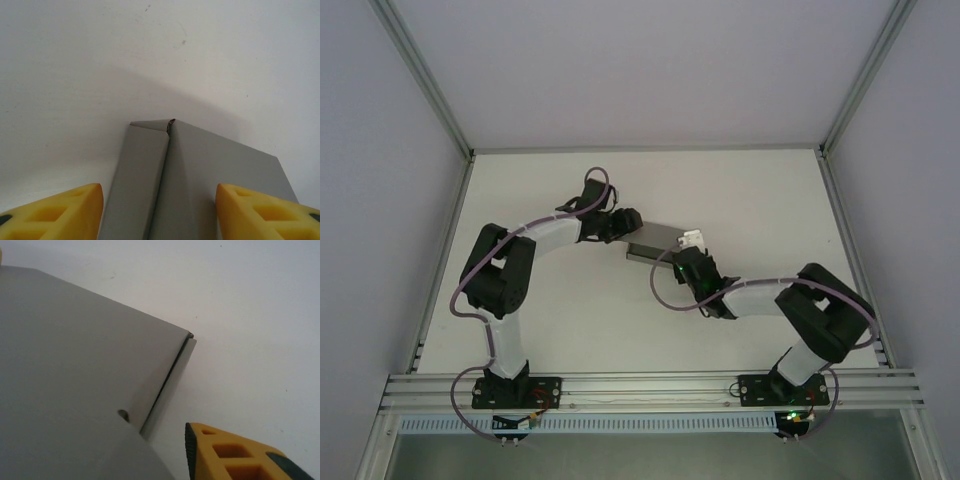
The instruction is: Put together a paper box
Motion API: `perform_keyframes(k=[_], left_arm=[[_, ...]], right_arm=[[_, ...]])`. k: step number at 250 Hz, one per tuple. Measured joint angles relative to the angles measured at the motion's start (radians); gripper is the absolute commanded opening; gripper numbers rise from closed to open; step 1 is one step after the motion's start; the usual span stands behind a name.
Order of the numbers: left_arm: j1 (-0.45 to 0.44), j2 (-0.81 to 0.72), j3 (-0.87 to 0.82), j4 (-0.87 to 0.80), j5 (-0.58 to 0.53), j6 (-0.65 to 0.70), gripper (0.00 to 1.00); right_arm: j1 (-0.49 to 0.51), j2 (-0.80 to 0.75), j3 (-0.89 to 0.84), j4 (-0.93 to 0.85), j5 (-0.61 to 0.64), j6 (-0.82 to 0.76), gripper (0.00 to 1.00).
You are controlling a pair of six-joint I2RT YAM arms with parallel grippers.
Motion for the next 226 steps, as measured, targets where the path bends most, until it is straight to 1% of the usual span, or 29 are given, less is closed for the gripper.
perform_keyframes(k=[19,65,98,114,131,151,167,183,207,226], left_arm=[[0.0,0.005,0.0,0.008,0.006,0.001,0.54],[0.0,0.013,-0.011,0.034,0.018,0.008,0.52],[0.0,0.013,-0.04,0.066,0.029,0.012,0.51],[0.0,0.013,-0.055,0.086,0.031,0.012,0.51],[0.0,0.013,-0.065,0.107,0.033,0.012,0.49],[0.0,0.013,-0.073,0.117,0.034,0.011,0.45],[0.0,0.013,-0.078,0.126,0.039,0.011,0.43],[0.0,0.015,-0.078,0.134,0.042,0.011,0.41],[0.0,0.021,-0.079,0.143,0.052,0.008,0.36],[0.0,0.021,-0.088,0.161,0.058,0.007,0.35]], right_arm=[[0.0,-0.043,-0.023,-0.035,-0.023,0.014,0.6],[0.0,-0.128,-0.031,-0.167,-0.071,0.033,0.75],[0.0,-0.215,-0.035,-0.26,-0.115,0.053,0.82],[0.0,-0.263,-0.035,-0.296,-0.132,0.067,0.86],[-0.002,-0.311,-0.037,-0.323,-0.148,0.083,0.92],[-0.019,-0.362,-0.04,-0.349,-0.179,0.106,1.0],[-0.053,-0.394,-0.04,-0.363,-0.218,0.138,1.0],[-0.112,-0.409,-0.04,-0.373,-0.266,0.18,1.0],[-0.196,-0.408,-0.033,-0.404,-0.343,0.249,1.0],[-0.25,-0.39,-0.004,-0.438,-0.404,0.301,1.0]])
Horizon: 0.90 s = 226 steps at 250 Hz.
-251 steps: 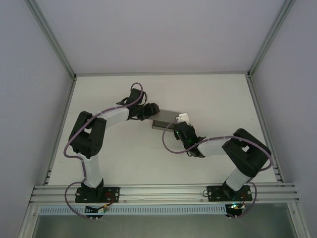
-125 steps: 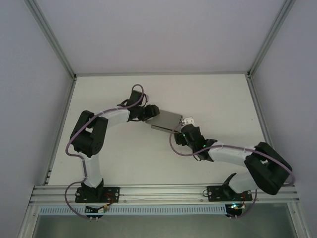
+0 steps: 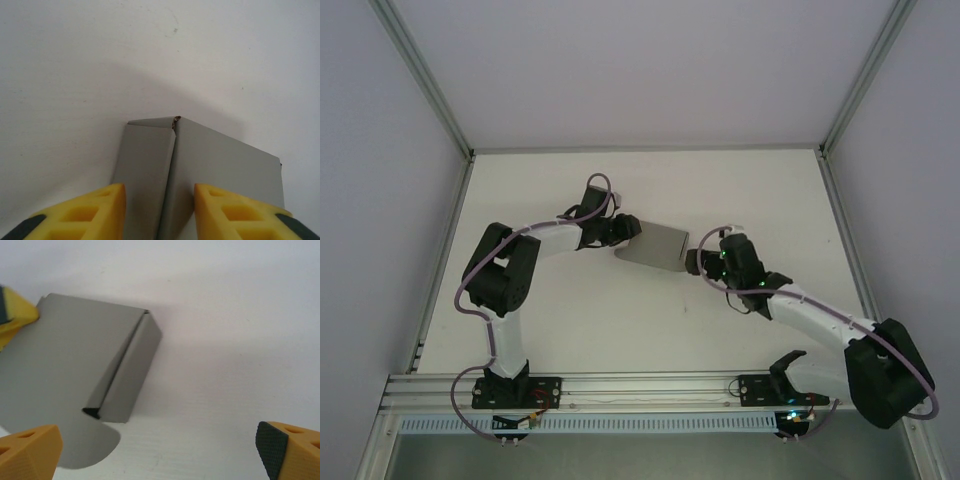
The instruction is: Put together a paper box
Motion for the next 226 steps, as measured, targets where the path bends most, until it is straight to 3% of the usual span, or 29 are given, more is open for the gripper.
perform_keyframes(k=[55,94,143,180,201,226], left_arm=[[0.0,0.0,-0.026,0.045,0.003,-0.004,0.34],[0.0,0.0,-0.036,0.063,0.003,-0.004,0.32],[0.0,0.0,-0.043,0.08,0.003,-0.005,0.29],[0.011,0.0,-0.059,0.106,0.01,-0.013,0.26],[0.013,0.0,-0.063,0.115,0.016,-0.016,0.24],[0.014,0.0,-0.068,0.126,0.018,-0.018,0.19]], right_arm=[[-0.072,0.142,0.144,-0.038,-0.172,0.113,1.0],[-0.084,0.285,0.239,-0.058,-0.241,0.134,0.94],[-0.094,0.474,0.33,-0.069,-0.309,0.138,0.69],[-0.094,0.521,0.341,-0.045,-0.364,0.138,0.46],[-0.099,0.525,0.346,-0.025,-0.381,0.145,0.39],[-0.1,0.527,0.346,-0.017,-0.391,0.148,0.39]])
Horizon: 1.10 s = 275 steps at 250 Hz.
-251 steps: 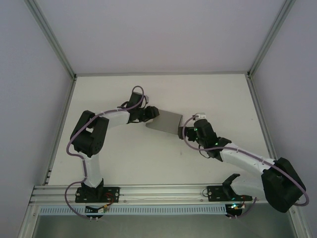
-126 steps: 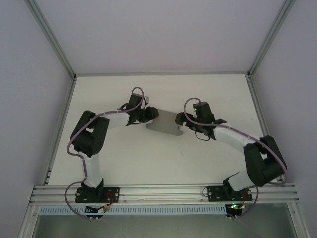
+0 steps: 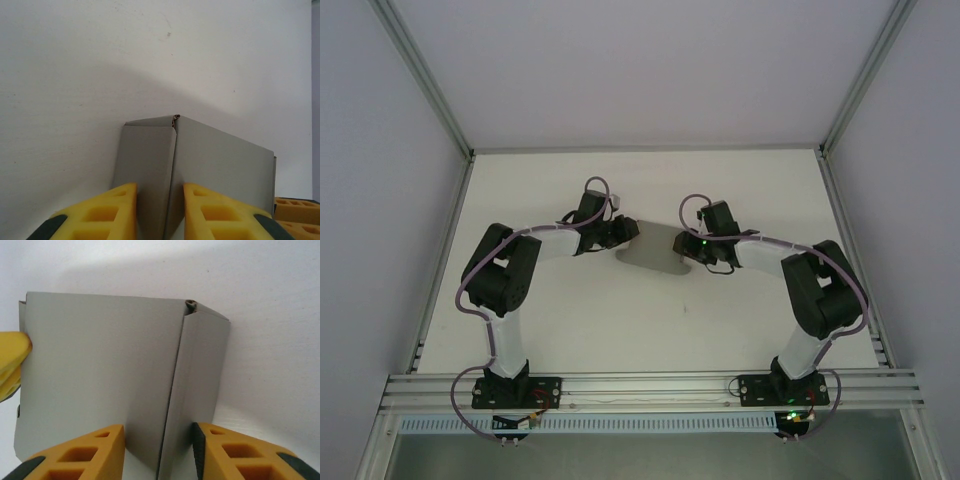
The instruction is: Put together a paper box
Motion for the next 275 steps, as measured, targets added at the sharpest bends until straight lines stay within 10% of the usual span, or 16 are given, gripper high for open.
perform_keyframes(k=[122,223,275], left_arm=[[0.05,0.001,-0.08,0.145,0.082,-0.068,0.13],[0.072,0.009,-0.09,0.172,0.131,-0.082,0.13],[0.072,0.01,-0.082,0.162,0.137,-0.069,0.22]], right_arm=[[-0.096,-0.046,-0.034,0.035,-0.091,0.05,0.86],[-0.143,0.085,0.001,0.178,-0.326,0.114,0.79],[-0.144,0.168,0.039,0.279,-0.44,0.167,0.52]])
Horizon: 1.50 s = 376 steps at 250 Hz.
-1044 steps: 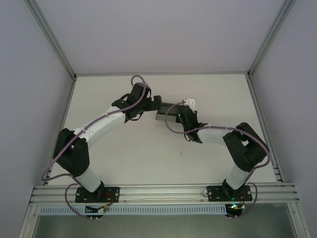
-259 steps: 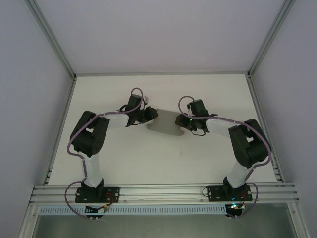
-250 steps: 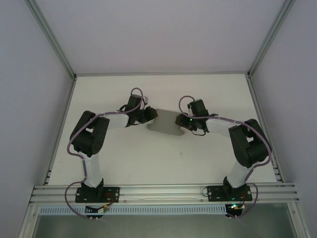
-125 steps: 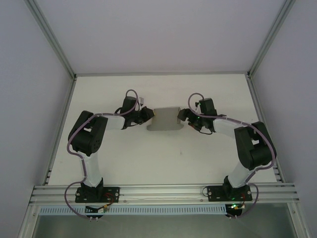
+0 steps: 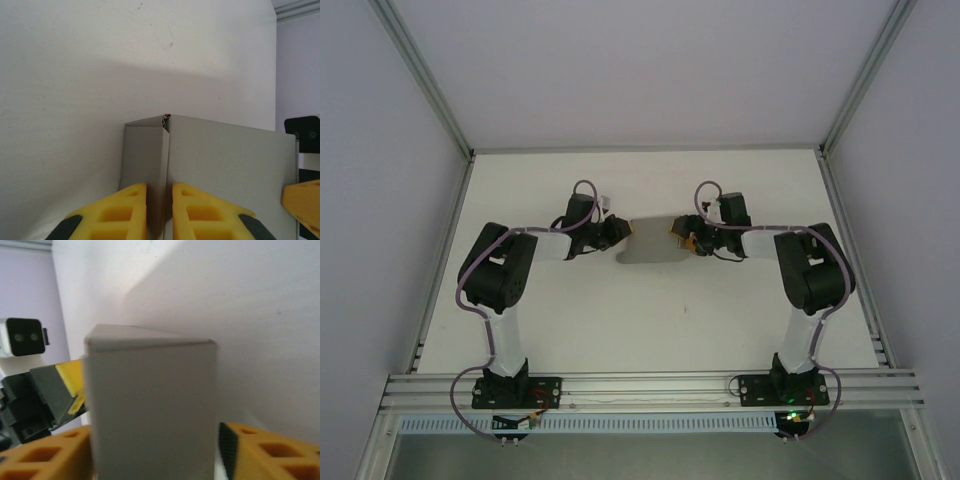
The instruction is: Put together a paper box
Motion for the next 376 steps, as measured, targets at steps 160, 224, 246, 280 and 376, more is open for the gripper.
perform_keyframes(k=[160,224,246,280,376], left_arm=[[-0.15,-0.399,0.097,-0.311,-0.205,0.606,1.0],[-0.411,-0.534,0.137,-0.499,-0.275,1.131,1.0],[-0.429,-0.496,0.19,-0.607,-0.319,1.231,1.0],[-0.455,-0.429,0.275,-0.74,-0.417,1.362,1.0],[-0.503,-0.346,0.305,-0.801,-0.604,1.521,0.89]], right_arm=[[-0.069,-0.142,0.179,-0.457,-0.04,0.005,0.42],[-0.187,-0.152,0.235,-0.75,-0.223,0.081,0.35],[-0.19,-0.151,0.25,-0.838,-0.283,0.087,0.36],[-0.19,-0.153,0.286,-0.93,-0.341,0.094,0.36],[-0.191,-0.152,0.286,-1.041,-0.407,0.109,0.4]])
